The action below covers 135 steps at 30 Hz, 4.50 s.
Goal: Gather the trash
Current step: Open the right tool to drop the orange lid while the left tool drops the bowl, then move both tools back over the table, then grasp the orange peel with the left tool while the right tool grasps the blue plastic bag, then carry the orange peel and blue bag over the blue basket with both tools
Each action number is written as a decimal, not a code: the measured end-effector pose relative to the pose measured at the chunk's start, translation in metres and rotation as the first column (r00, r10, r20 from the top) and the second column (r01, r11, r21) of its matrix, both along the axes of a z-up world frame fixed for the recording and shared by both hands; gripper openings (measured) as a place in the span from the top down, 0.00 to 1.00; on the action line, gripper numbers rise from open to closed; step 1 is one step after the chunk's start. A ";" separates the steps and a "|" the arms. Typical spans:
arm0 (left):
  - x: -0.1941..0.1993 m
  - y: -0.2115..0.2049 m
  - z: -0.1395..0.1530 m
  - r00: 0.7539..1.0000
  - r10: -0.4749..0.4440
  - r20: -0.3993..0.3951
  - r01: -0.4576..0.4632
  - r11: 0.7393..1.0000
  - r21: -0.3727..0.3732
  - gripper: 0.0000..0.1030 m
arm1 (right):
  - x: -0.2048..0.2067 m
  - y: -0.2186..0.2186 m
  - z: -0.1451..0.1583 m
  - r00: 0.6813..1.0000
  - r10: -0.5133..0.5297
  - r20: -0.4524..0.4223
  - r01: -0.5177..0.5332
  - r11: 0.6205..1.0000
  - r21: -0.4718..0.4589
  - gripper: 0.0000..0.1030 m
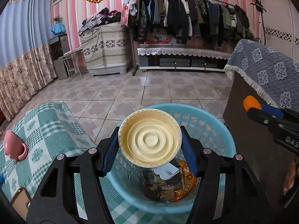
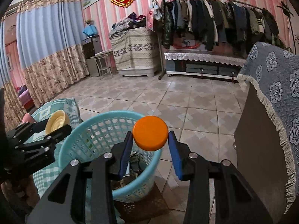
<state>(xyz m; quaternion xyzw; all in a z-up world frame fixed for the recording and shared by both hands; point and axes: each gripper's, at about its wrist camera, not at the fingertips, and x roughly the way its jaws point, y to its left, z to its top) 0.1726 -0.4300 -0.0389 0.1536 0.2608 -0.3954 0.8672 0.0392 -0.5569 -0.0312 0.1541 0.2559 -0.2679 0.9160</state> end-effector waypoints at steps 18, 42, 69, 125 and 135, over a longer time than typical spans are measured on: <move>0.044 0.078 0.037 0.966 0.259 0.029 -0.255 0.962 -0.094 0.06 | 0.057 0.036 -0.012 0.994 0.098 -0.039 -0.098 0.995 -0.005 0.62; 0.046 0.196 0.060 0.907 0.419 0.036 -0.407 0.897 -0.174 0.05 | 0.085 0.102 0.015 0.993 0.113 -0.031 -0.115 0.989 -0.097 0.11; 0.119 0.464 0.001 0.620 0.785 -0.004 -0.784 0.620 -0.040 0.06 | 0.218 0.326 0.015 0.860 0.510 -0.010 -0.509 0.856 -0.086 0.10; 0.143 0.560 0.013 0.453 0.888 -0.081 -0.889 0.457 0.028 0.72 | 0.323 0.478 -0.011 0.641 0.760 -0.110 -0.754 0.650 0.100 0.81; 0.133 0.458 0.045 0.593 0.804 -0.041 -0.805 0.593 -0.029 0.72 | 0.246 0.366 0.038 0.774 0.633 -0.032 -0.634 0.773 -0.025 0.81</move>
